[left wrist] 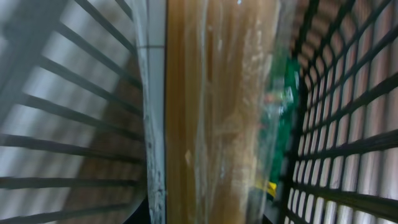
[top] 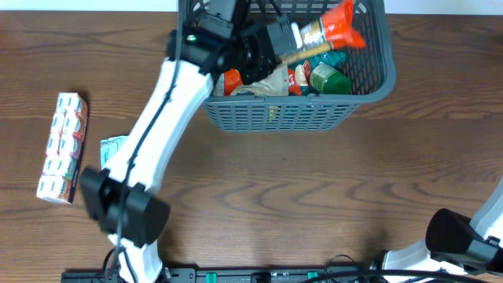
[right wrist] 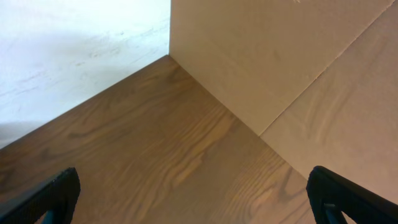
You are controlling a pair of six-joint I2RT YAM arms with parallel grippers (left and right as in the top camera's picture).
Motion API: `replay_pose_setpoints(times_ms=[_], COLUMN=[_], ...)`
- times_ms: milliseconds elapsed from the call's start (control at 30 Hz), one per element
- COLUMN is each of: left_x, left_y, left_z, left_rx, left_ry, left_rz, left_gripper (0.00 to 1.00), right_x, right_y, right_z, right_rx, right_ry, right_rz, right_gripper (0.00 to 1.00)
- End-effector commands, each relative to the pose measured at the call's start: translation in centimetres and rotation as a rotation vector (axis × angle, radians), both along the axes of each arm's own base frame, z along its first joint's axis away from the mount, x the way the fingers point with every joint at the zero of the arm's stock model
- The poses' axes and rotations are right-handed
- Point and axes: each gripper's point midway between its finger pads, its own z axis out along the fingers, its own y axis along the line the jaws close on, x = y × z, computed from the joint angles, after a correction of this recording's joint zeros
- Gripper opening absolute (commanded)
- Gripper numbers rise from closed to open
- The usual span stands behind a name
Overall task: Pack container
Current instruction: 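Carry the snack bar with the left gripper into the basket and release, then move the left gripper to the mint-green wipes pack and grasp it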
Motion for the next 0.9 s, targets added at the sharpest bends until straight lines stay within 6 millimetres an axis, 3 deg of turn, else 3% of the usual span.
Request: replay_pose_setpoints(times_ms=[0,167,200,267,433,533,633,767,867], left_x=[0.1,0.0,0.0,0.1,-0.1,-0.1,0.6,1.3,1.3], left_y=[-0.3,-0.3,-0.3,-0.2,-0.1,0.4,2.3,7.9,14.9], left_z=[0.4,-1.1,-0.9,-0.5,1.6,4.5,7.9,12.7,16.0], left_rx=[-0.011,0.007,0.003,-0.011,-0.041,-0.087,-0.106,-0.093,-0.093], left_ry=[-0.019,0.022,0.024,0.026,-0.007,-0.044,-0.117,-0.239,-0.319], left_rz=[-0.034,-0.033,-0.027,-0.006,0.009,0.071,0.211,0.502,0.842], left_gripper=[0.06,0.06,0.25,0.98,0.99,0.99,0.98,0.98,0.98], right_x=[-0.3,-0.3,-0.3,-0.3,-0.3,-0.3,-0.3,-0.3,-0.3], right_y=[-0.2,-0.2,-0.2,-0.2,-0.2,-0.2,-0.2,-0.2,-0.2], right_z=[0.2,0.2,0.2,0.2,0.2,0.2,0.2,0.2,0.2], right_rx=[0.004,0.004,0.004,0.004,0.004,0.004,0.004,0.004,0.004], right_ry=[-0.011,-0.011,-0.011,-0.011,-0.011,-0.011,-0.011,-0.011,-0.011], right_rz=[-0.017,-0.017,-0.017,-0.017,-0.017,-0.017,-0.017,-0.017,-0.017], right_gripper=[0.99,0.99,0.99,0.99,0.99,0.99,0.99,0.99,0.99])
